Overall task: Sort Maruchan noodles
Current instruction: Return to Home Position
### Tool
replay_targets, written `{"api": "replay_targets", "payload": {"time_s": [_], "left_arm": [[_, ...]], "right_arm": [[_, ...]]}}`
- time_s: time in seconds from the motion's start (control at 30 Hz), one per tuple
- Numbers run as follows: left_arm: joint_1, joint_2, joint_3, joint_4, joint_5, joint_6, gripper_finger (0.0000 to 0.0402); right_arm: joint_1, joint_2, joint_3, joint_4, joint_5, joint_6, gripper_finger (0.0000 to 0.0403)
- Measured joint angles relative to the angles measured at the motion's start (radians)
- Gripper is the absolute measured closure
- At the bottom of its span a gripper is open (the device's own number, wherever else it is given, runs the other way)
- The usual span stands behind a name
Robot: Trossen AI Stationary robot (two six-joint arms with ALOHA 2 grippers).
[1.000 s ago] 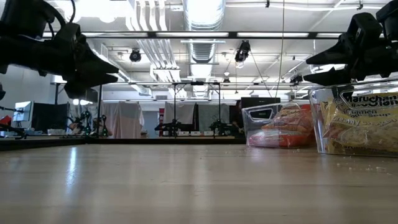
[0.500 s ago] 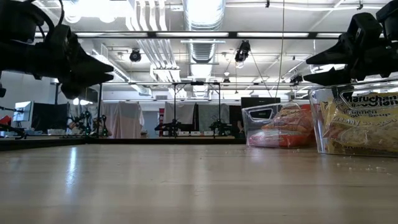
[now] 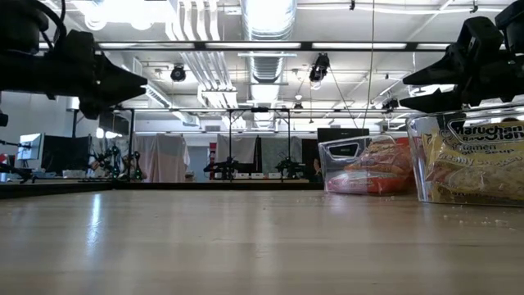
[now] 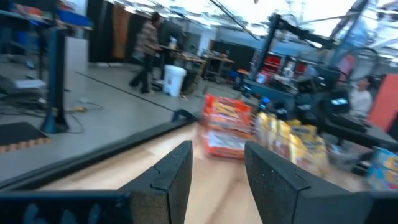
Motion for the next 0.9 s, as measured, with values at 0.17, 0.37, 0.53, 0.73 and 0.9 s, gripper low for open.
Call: {"api": "replay_targets", "payload": {"time_s": [0.17,0.37,0.53,0.73,0.9], "left_arm": [[0.082,-0.029,0.0,-0.002,0.0,0.003,0.0271],[0.151,-0.074,0.0,-0.002,0.0,0.002,0.0271],[0.164,-0.086,0.001,0.0,-0.008,0.001,0.0271],[0.164,-0.069,0.009,0.001,-0.016,0.0,0.0271],[0.164,-0.06,0.01,0.0,-0.016,-0.048,0.0271]], "right_arm": [[0.0,0.0,0.0,0.0,0.0,0.0,0.0195],[0.0,0.0,0.0,0.0,0.0,0.0,0.0195],[0.0,0.0,0.0,0.0,0.0,0.0,0.0195],[0.0,0.0,0.0,0.0,0.0,0.0,0.0195],[0.0,0.0,0.0,0.0,0.0,0.0,0.0195]]}}
